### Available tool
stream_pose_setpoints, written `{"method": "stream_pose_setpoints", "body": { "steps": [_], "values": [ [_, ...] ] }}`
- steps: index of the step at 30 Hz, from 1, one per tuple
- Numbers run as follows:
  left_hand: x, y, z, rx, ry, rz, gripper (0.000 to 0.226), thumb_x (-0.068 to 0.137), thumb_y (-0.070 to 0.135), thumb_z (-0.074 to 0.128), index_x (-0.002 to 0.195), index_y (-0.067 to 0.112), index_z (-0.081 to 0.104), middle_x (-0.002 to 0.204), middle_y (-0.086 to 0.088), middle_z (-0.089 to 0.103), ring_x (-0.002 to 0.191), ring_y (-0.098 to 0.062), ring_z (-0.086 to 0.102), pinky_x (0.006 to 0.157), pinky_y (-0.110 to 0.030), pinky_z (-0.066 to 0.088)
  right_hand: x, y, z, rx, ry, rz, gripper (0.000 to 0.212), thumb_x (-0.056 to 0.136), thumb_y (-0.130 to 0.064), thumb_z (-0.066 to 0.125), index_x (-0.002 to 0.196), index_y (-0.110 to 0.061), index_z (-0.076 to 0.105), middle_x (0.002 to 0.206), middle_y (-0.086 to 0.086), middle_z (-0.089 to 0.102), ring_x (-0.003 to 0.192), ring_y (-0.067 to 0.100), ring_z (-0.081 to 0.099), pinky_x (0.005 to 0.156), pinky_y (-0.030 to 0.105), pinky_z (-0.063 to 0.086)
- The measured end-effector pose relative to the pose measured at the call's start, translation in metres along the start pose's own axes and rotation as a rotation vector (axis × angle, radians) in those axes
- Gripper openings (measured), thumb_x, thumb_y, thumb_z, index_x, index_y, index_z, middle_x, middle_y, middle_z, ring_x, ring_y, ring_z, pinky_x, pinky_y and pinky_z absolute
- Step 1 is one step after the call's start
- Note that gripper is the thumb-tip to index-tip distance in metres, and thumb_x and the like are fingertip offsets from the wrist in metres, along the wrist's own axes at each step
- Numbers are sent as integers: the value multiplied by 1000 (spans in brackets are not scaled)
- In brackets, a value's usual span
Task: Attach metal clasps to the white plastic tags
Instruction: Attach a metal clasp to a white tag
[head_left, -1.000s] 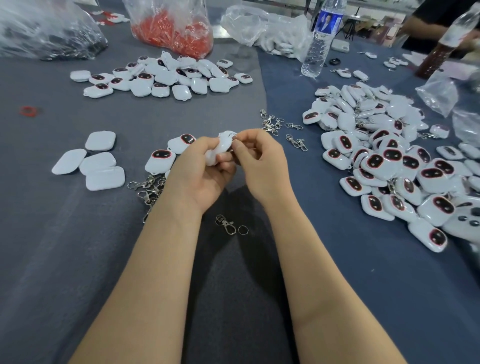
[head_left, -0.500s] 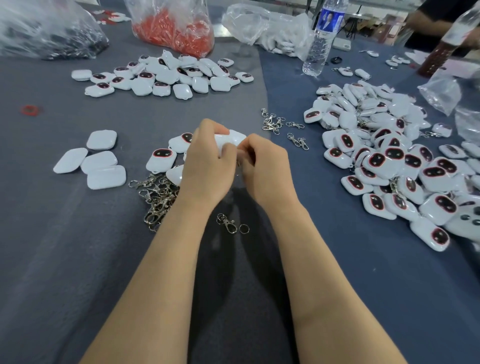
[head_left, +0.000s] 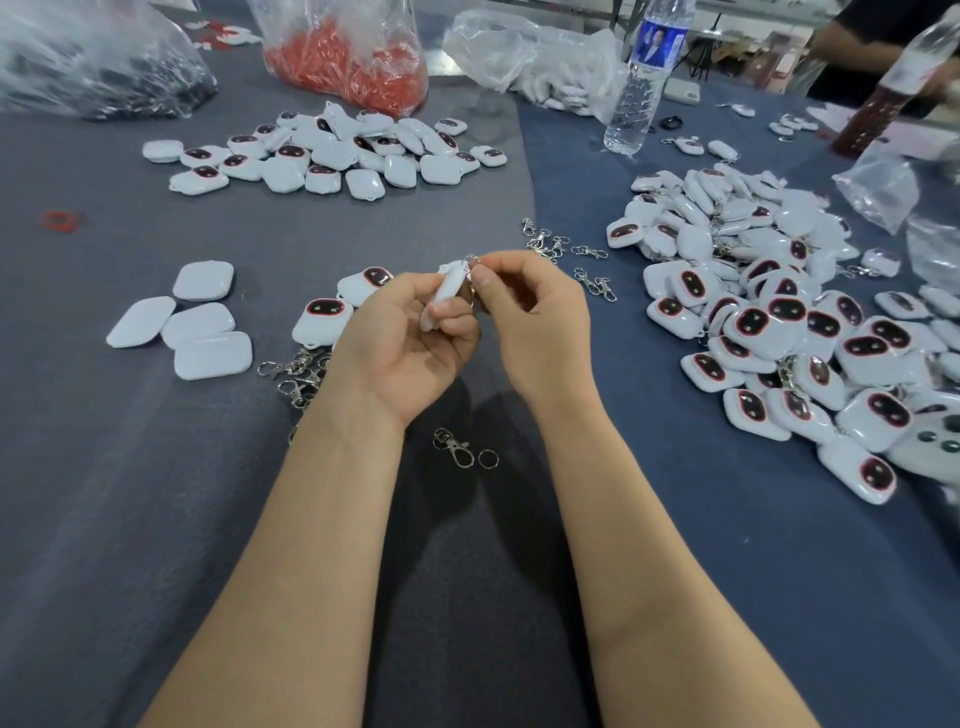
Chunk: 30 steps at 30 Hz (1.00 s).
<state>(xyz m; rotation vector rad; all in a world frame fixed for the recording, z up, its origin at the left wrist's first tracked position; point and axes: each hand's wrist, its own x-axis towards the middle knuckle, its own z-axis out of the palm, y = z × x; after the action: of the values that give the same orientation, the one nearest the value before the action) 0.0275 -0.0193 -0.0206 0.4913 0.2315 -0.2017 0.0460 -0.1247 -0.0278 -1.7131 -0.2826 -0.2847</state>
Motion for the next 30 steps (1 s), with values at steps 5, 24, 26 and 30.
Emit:
{"method": "stream_pose_setpoints", "body": {
  "steps": [5,24,26,30],
  "values": [
    [-1,-4,3,343,203,267,15,92,2,37,97,8,49,75,-5,52,43,-5,39,45,-15,33,-3,3,0,-280,-18,-101,9,90,-6,60,83,-9,66,77,-1,62,67,6,49,63,8,36],
    [0,-3,2,174,73,186,17,95,3,34,108,3,45,71,-3,51,45,-4,37,46,-14,35,-3,0,6,-89,-59,-3,16,91,-4,57,87,-20,57,78,-14,59,66,-7,53,64,6,41],
    [1,-2,0,116,27,105,21,96,4,33,114,2,43,68,-2,52,45,-3,36,45,-13,35,-2,0,4,-86,-5,-11,16,90,-6,59,84,-20,60,76,-13,61,70,-3,57,67,11,45],
    [0,-5,3,120,50,126,16,95,3,34,104,2,47,71,-4,52,43,-4,37,44,-14,35,-1,0,1,-139,27,-16,17,91,-9,58,80,-22,60,74,-13,62,73,2,59,68,13,47]
  ]
}}
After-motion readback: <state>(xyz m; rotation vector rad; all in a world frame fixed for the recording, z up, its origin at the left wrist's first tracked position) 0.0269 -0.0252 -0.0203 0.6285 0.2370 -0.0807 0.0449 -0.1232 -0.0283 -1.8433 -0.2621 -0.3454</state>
